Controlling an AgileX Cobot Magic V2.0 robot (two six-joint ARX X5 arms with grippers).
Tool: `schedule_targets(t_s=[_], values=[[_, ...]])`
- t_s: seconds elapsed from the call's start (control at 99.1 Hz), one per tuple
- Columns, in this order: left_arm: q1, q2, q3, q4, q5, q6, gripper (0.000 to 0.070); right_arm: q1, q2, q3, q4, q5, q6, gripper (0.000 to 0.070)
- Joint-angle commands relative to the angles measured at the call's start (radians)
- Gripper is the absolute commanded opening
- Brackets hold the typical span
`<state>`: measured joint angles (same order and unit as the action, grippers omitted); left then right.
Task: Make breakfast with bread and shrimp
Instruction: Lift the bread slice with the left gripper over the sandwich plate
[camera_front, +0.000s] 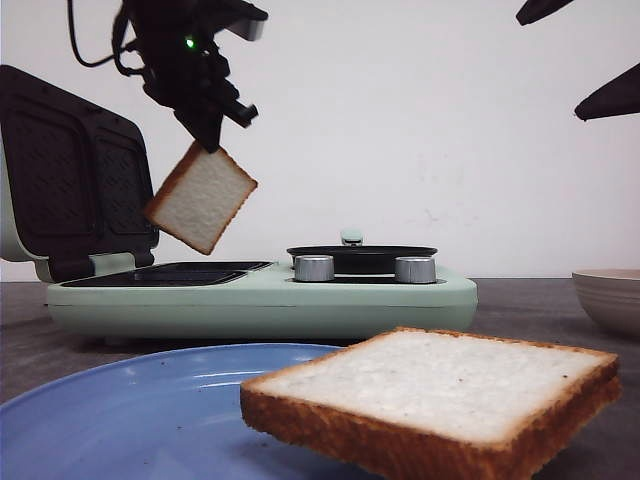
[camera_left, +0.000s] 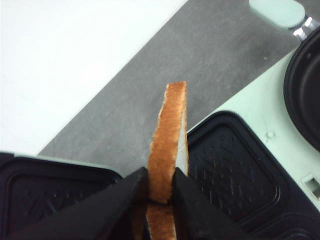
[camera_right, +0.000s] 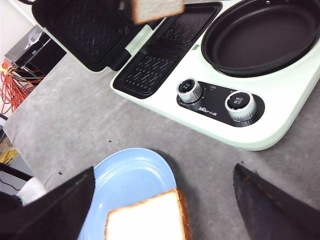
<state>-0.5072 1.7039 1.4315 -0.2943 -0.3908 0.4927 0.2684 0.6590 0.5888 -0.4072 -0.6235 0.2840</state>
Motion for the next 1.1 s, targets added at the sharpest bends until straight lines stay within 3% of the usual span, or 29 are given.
schedule_targets(t_s=[0.0, 0.192, 0.505, 1.09], values=[[-0.01, 0.029, 0.028, 0.019, -0.002, 0.034, 0.0003, 0.005, 0.006, 0.015, 0.007, 0.003, -0.015, 0.055], [-0.01, 0.045, 0.028, 0.075, -0.003, 0.103, 0.0002, 0.005, 0.006, 0.015, -0.018, 0.021, -0.032, 0.055], [-0.008, 0.057, 0.028, 0.102, -0.08, 0.128, 0.0002, 0.005, 0.006, 0.015, -0.028, 0.061, -0.038, 0.055], [-0.008, 0.144, 0.028, 0.08, -0.037, 0.135, 0.0002, 0.005, 0.006, 0.015, -0.043, 0.074, -0.039, 0.055]])
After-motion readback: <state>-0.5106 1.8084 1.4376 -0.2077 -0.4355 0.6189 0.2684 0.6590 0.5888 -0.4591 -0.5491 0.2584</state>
